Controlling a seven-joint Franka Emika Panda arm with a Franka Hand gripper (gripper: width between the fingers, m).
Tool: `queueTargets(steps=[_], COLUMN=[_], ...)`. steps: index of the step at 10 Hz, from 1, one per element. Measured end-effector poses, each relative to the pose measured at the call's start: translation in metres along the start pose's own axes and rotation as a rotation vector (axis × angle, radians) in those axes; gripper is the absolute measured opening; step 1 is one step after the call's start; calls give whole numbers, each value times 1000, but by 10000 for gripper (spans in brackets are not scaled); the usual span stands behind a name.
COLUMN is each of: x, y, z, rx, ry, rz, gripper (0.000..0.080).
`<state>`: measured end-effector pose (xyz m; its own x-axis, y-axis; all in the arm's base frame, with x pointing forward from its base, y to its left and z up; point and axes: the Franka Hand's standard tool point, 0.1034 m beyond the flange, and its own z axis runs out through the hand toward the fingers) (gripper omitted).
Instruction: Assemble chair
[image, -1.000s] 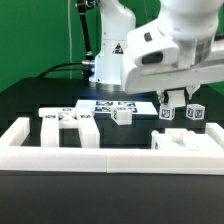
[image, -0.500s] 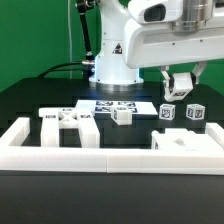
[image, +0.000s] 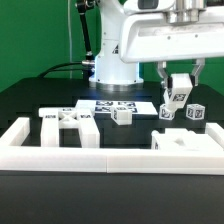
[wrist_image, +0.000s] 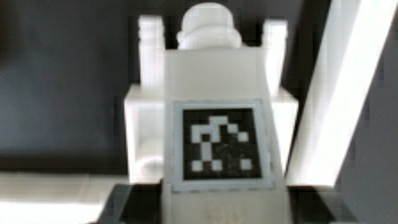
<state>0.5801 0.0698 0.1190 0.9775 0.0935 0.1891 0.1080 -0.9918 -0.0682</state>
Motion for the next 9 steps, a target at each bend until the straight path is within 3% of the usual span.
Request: queueTargets(steps=[2,3,4,6,8,9], x=[15,21,17,20,40,48], y=[-7,-4,-1,-5,-16,-15], z=[-7,-9,-7,-5,-3,6], rx=[-8,-21,-34,-34,-28,-31], ry=[103,201,266,308,346,348], rz=[-5,-19,-21,-26,-51,-73], gripper=[295,295,295,295,295,295])
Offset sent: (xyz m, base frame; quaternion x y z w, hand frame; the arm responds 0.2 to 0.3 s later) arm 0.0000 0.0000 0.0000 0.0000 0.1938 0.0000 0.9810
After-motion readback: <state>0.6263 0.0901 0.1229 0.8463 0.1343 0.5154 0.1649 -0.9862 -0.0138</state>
